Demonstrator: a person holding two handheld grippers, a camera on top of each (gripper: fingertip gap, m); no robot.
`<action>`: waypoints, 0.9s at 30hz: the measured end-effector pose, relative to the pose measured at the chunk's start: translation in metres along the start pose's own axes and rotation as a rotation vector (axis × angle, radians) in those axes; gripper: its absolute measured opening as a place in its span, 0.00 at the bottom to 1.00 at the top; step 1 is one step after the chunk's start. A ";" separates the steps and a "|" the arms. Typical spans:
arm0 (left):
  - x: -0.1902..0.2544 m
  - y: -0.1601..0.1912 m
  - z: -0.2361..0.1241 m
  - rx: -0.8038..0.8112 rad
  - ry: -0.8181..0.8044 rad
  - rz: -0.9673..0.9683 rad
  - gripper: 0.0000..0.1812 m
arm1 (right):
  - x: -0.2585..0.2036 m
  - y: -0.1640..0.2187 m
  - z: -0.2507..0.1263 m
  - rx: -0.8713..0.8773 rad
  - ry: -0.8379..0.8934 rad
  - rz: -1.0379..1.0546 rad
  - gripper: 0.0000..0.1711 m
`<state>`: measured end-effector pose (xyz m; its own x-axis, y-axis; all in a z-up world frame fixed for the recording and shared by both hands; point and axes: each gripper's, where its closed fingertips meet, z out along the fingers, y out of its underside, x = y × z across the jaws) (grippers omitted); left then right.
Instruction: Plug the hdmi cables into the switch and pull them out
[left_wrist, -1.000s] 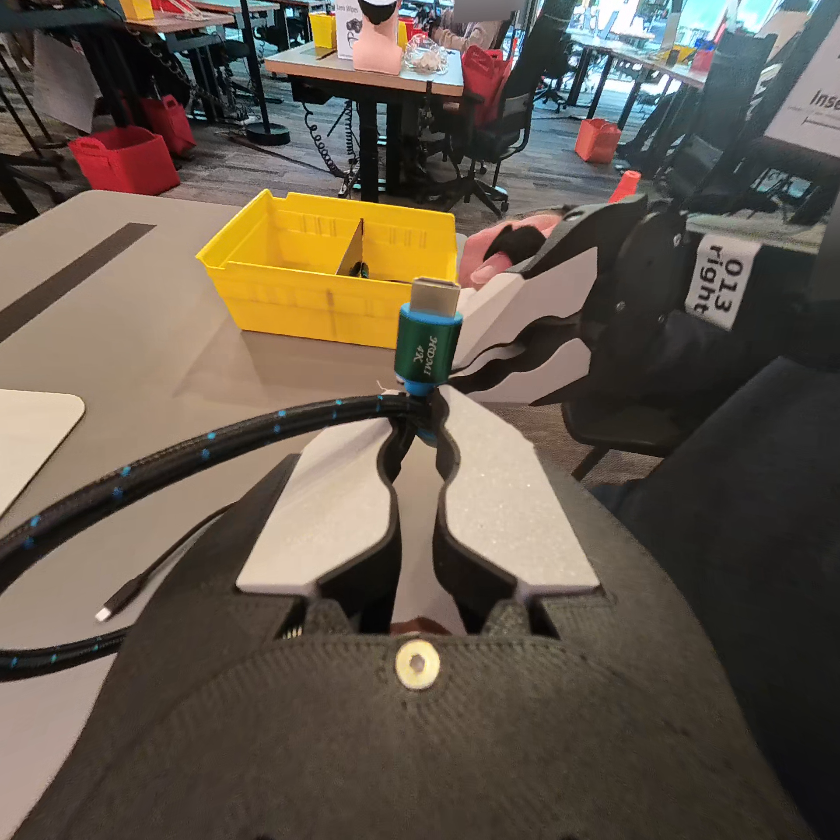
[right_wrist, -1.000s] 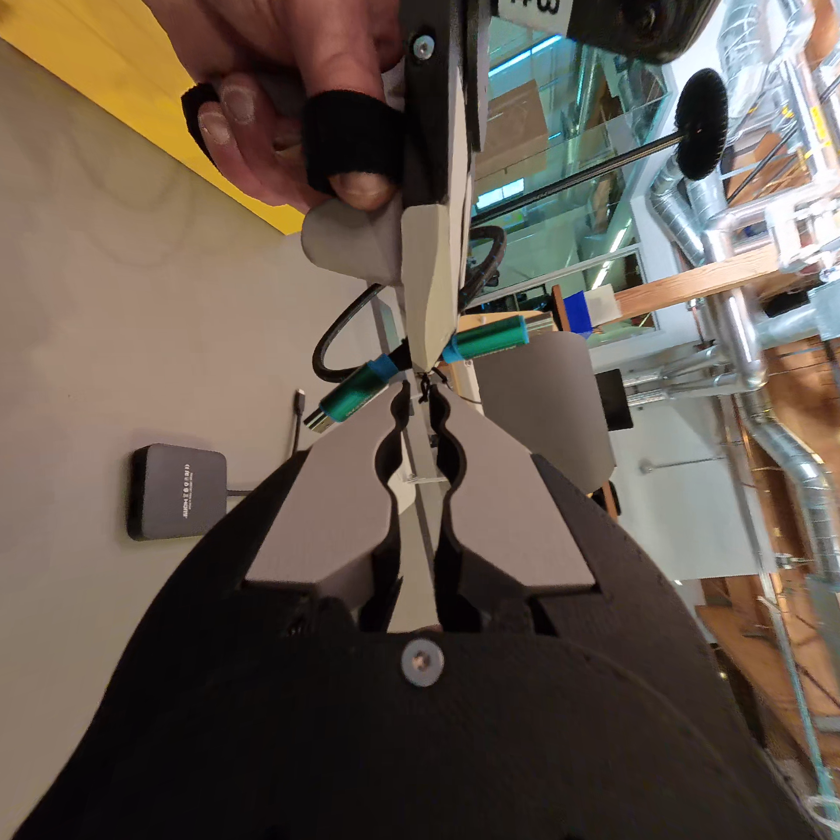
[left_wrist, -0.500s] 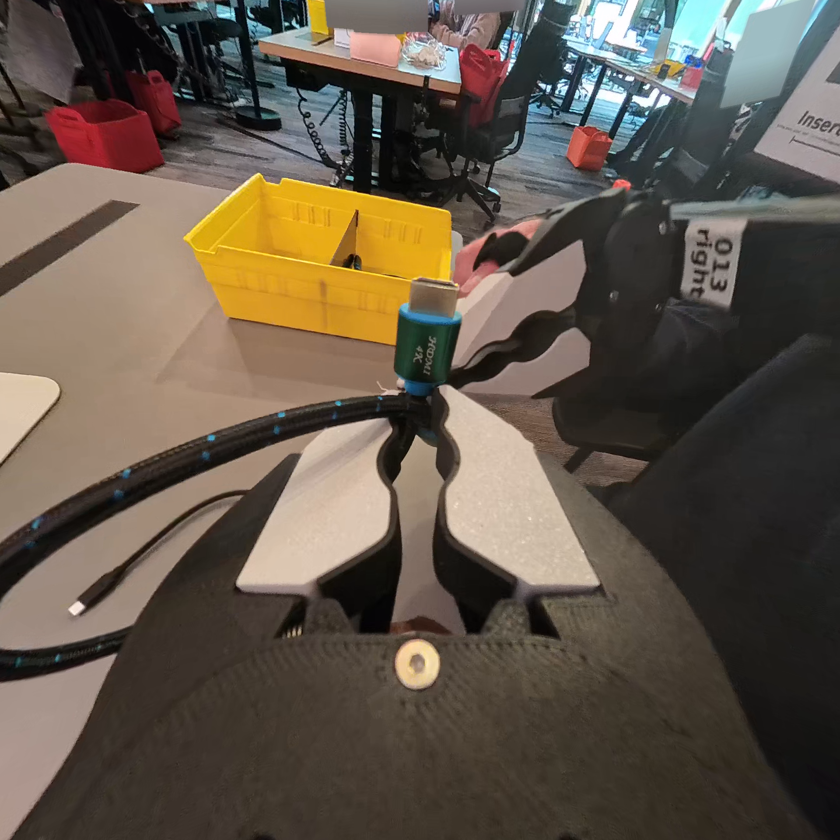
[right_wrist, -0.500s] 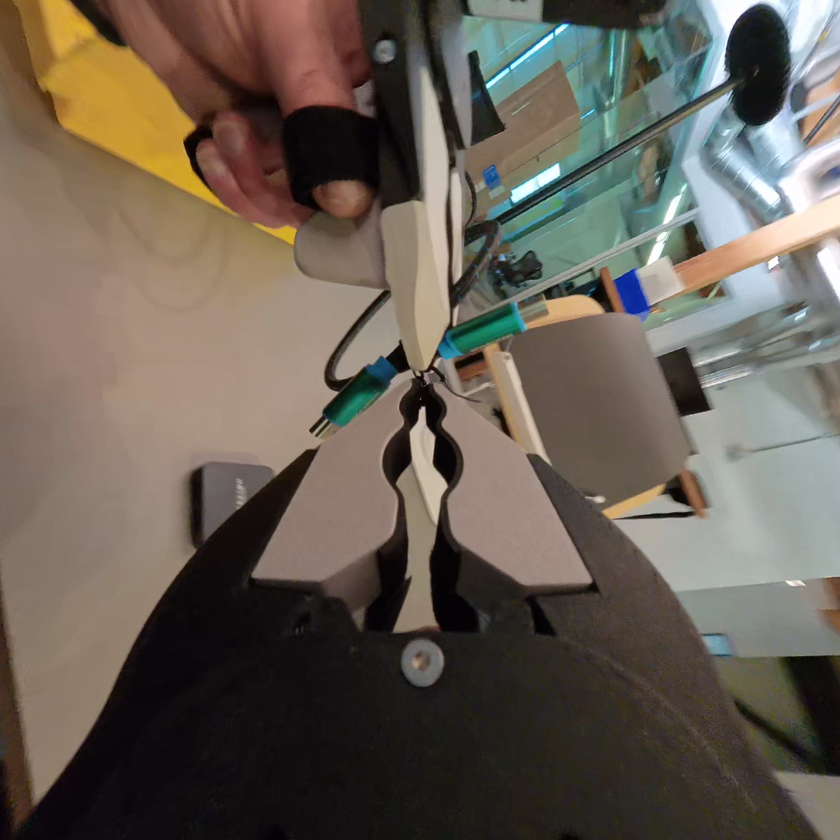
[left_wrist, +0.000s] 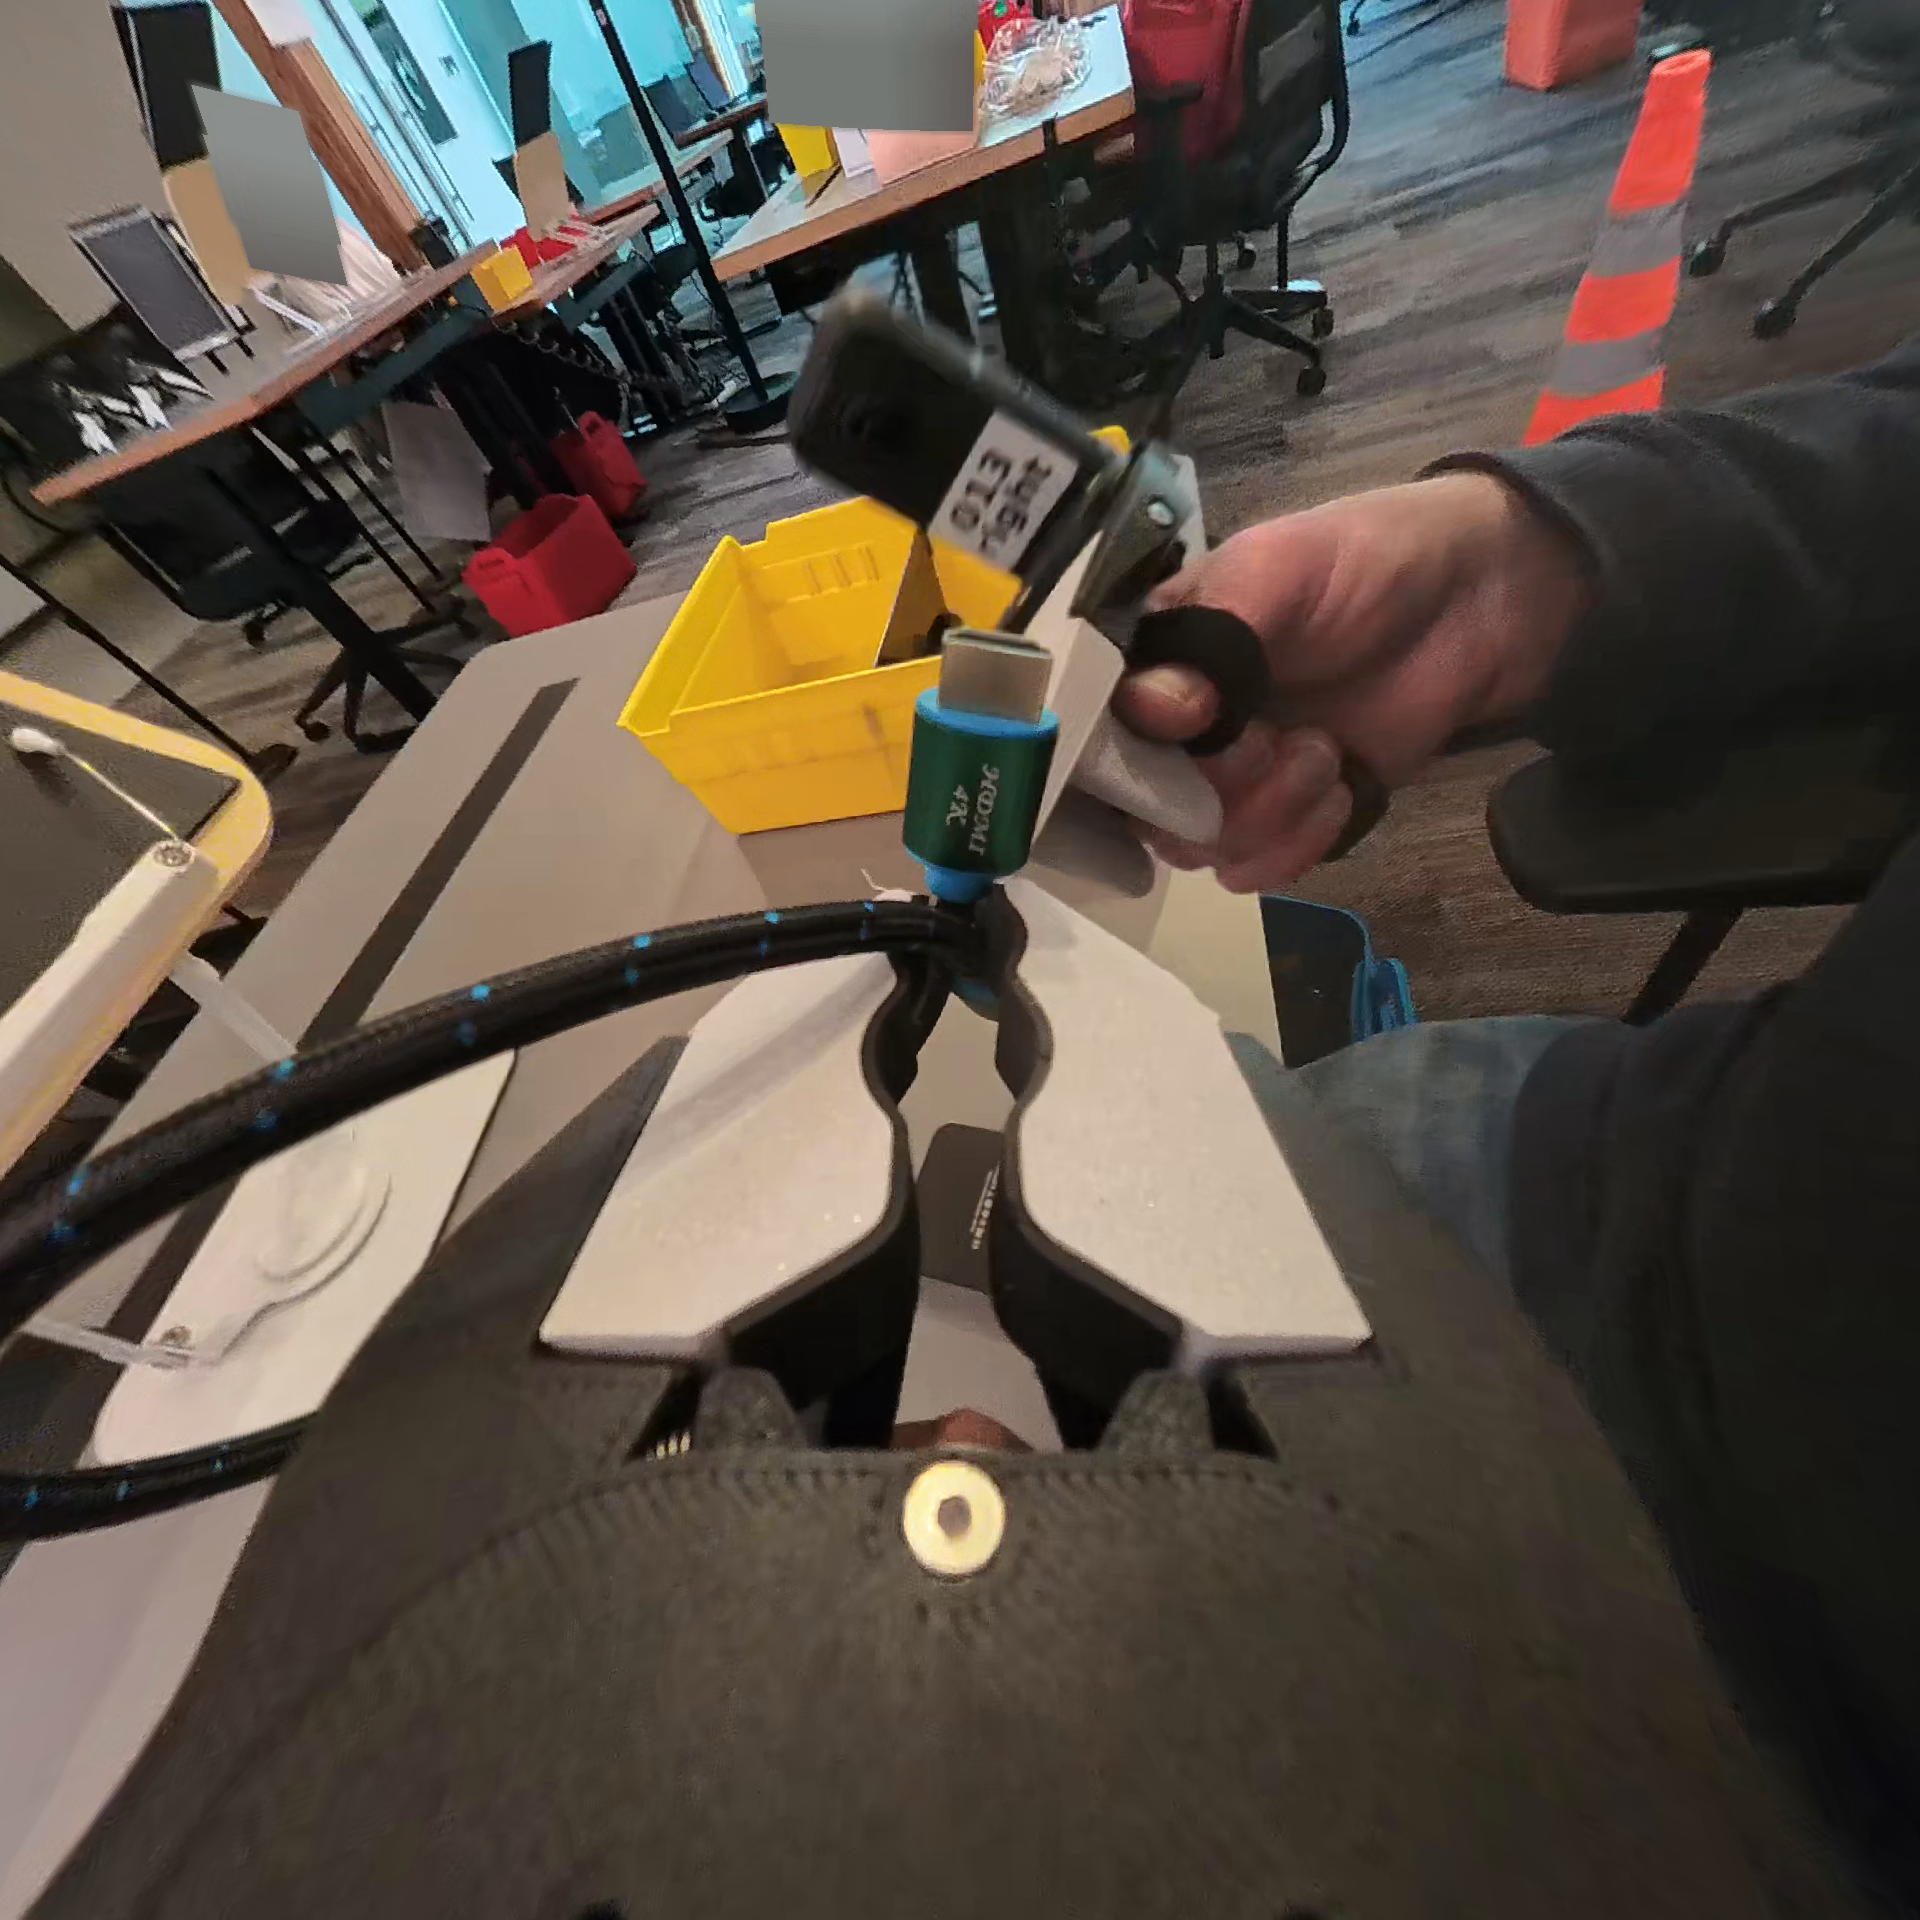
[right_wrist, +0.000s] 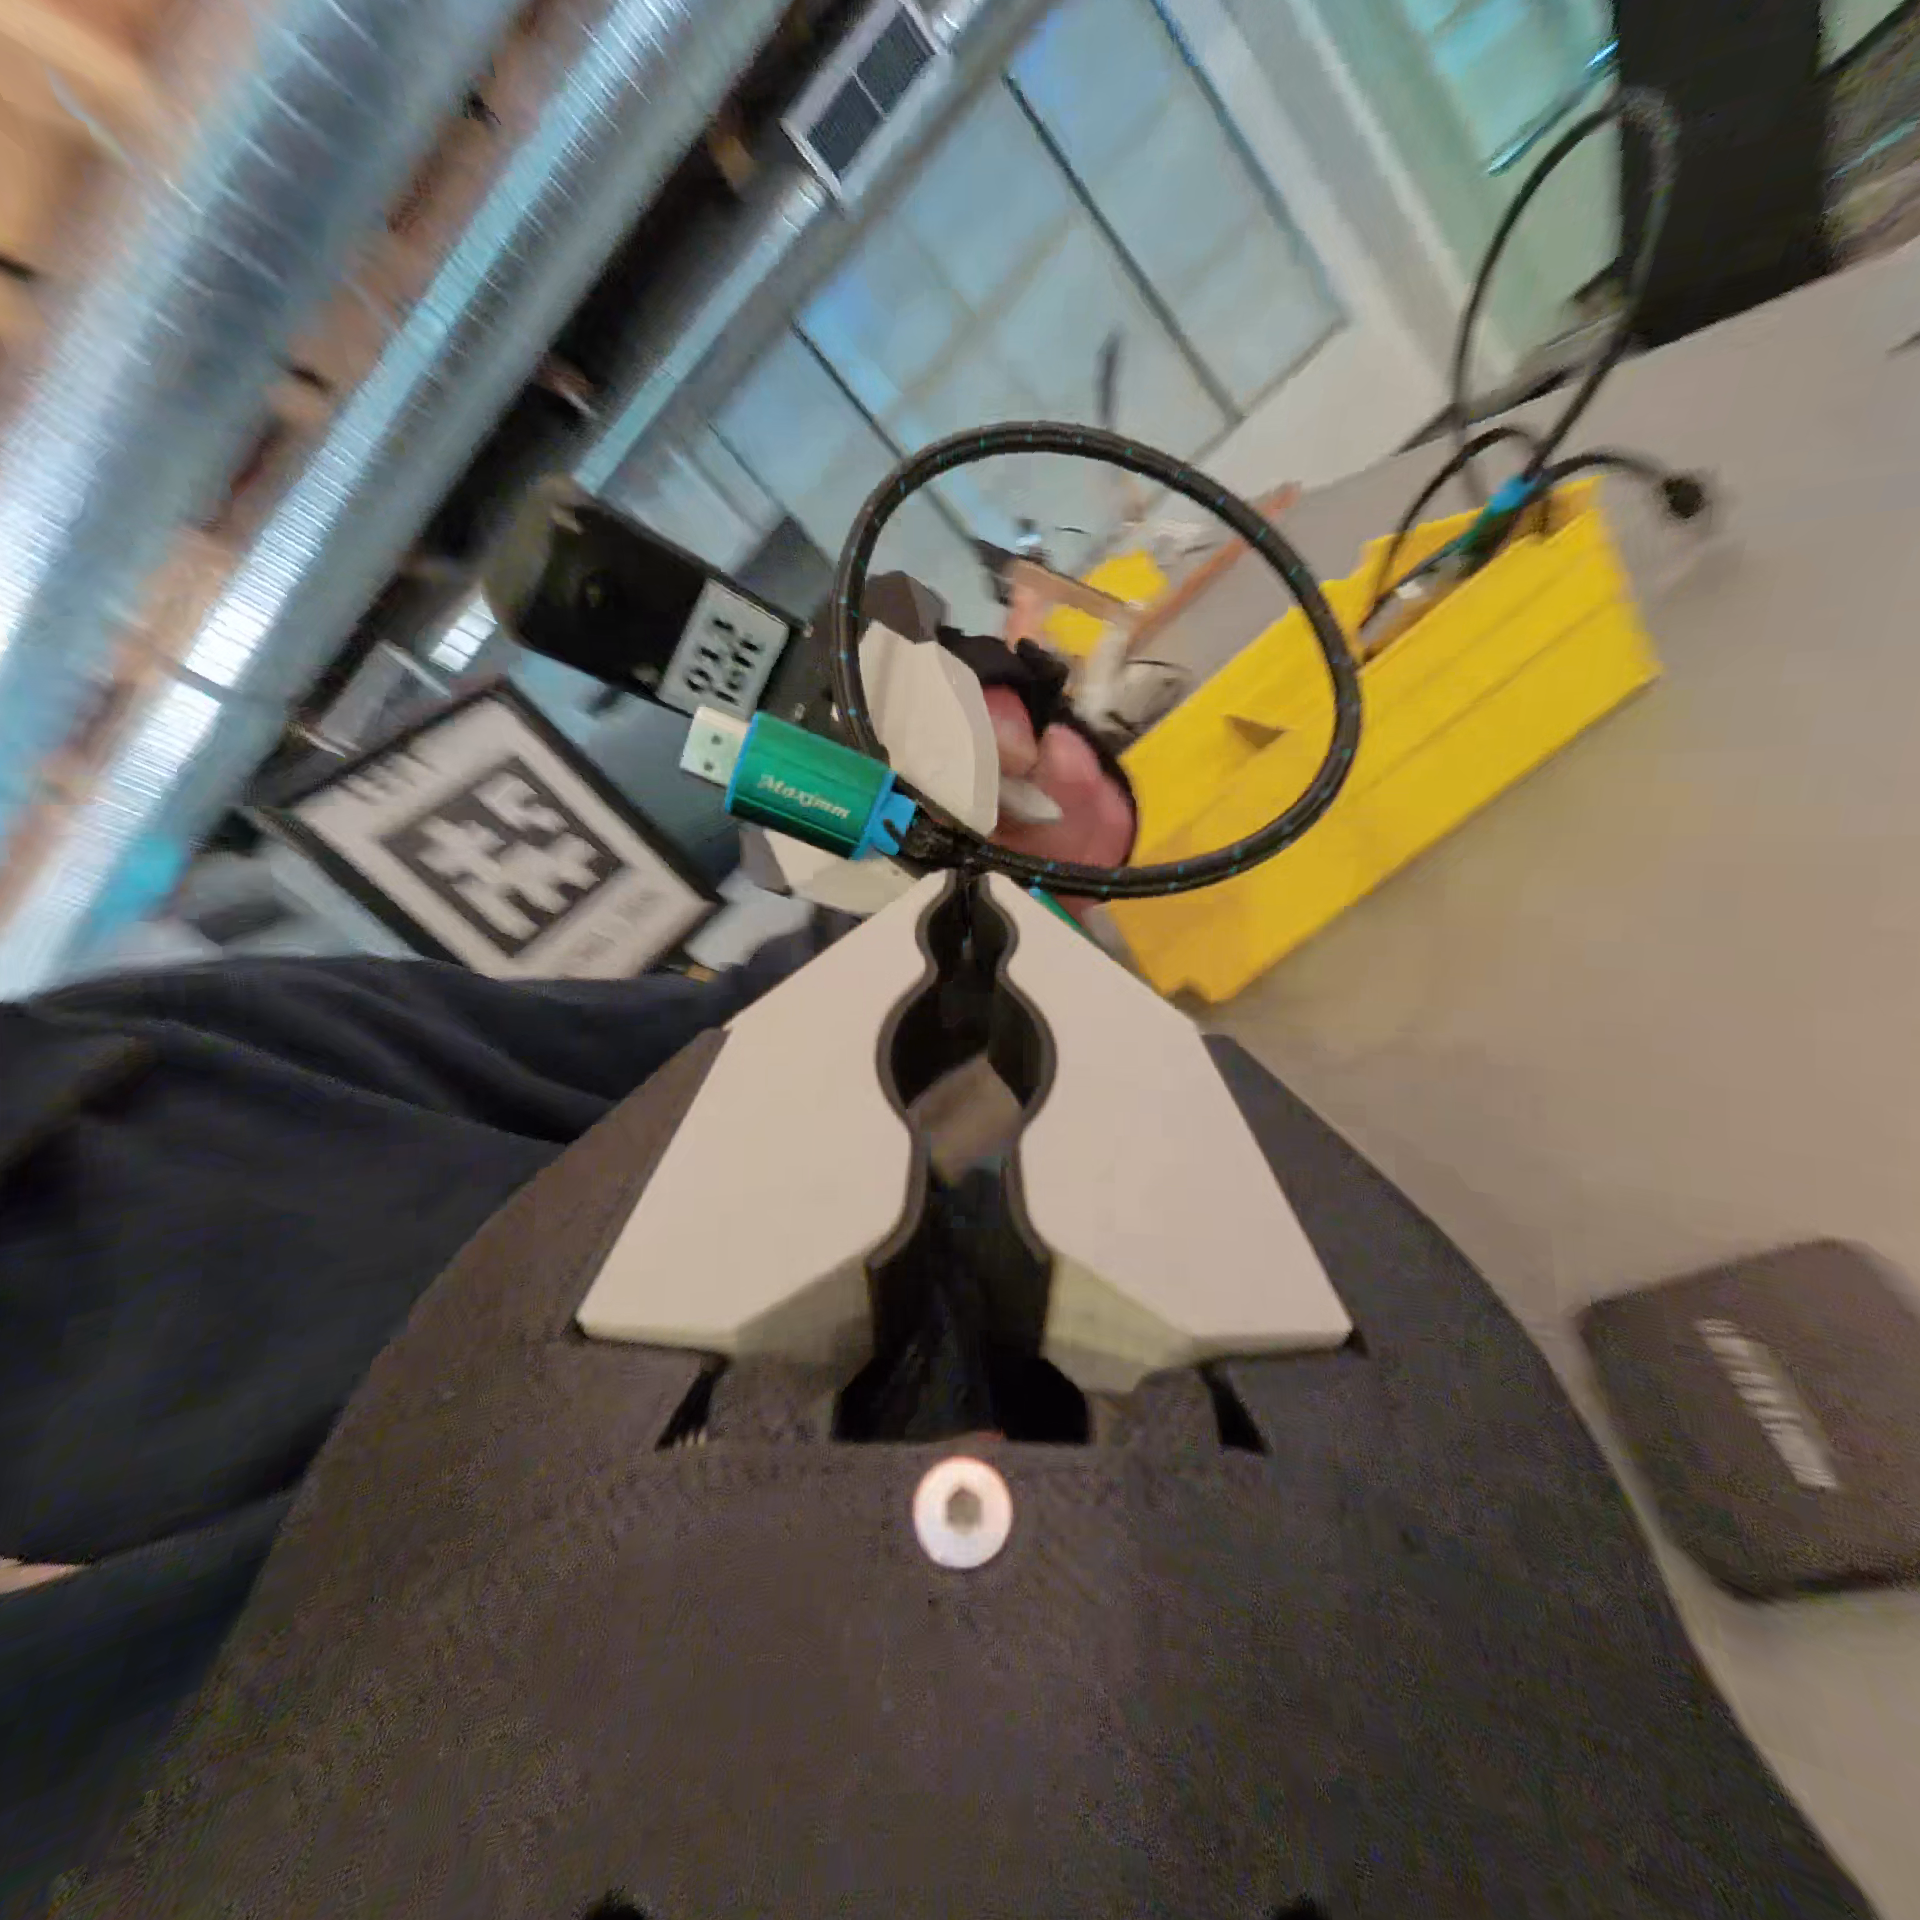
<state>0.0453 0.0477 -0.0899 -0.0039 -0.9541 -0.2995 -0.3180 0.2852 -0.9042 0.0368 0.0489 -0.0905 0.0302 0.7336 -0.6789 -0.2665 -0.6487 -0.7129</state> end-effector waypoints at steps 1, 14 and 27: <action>0.001 -0.001 0.000 0.000 0.002 0.010 0.05 | -0.001 0.000 0.000 0.024 -0.044 0.057 0.00; -0.006 0.002 -0.004 0.024 0.101 -0.257 0.06 | 0.016 -0.003 -0.003 -0.294 0.671 -1.207 0.08; -0.003 0.005 -0.002 0.002 0.106 -0.256 0.06 | 0.021 -0.004 -0.002 -0.491 0.888 -1.594 0.00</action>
<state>0.0421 0.0518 -0.0926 -0.0227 -0.9993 -0.0283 -0.3195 0.0341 -0.9470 0.0406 0.0665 -0.1022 0.4020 0.4269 0.8101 0.7651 0.3294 -0.5533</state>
